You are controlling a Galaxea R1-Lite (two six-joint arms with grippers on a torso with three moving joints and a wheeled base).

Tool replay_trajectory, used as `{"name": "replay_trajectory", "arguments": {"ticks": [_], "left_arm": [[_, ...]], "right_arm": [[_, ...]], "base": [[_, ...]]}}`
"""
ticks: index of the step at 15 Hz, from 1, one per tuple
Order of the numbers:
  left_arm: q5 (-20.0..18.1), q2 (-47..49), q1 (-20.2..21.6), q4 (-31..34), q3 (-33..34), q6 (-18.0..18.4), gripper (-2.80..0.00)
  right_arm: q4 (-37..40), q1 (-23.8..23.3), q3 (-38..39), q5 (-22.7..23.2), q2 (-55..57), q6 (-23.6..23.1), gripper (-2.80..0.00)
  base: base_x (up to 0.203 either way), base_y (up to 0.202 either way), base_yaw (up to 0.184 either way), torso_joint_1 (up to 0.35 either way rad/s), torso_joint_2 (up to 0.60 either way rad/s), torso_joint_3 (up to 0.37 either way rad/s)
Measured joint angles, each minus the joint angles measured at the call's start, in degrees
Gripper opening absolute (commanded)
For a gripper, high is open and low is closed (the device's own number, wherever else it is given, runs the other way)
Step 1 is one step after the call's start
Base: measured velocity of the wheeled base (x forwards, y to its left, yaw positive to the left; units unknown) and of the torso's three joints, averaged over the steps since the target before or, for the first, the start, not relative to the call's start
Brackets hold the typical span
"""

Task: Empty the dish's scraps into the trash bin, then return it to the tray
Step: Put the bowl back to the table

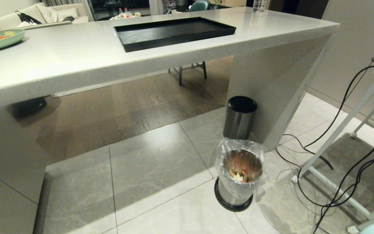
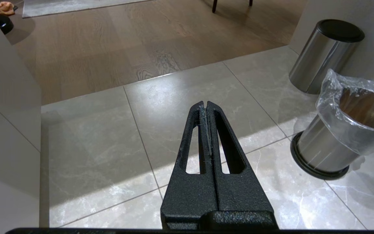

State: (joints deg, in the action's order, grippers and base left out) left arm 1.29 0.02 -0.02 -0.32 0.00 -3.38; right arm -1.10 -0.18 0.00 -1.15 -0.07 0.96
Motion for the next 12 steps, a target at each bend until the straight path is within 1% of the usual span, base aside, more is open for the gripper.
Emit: {"name": "replay_trajectory", "arguments": {"ticks": [9,12], "left_arm": [[0.01,0.00,0.00,0.01,0.00,0.03,-2.80],[0.01,0.00,-0.05,0.02,0.00,0.07,-2.80]], "right_arm": [[0.03,0.00,0.00,-0.06,0.00,0.14,-2.80],[0.04,-0.06,0.00,-0.09,0.00,0.09,-2.80]], "base": [[0.000,-0.002,0.005,0.000,0.00,0.000],[-0.001,-0.006,0.153,0.008,0.00,0.002]]}}
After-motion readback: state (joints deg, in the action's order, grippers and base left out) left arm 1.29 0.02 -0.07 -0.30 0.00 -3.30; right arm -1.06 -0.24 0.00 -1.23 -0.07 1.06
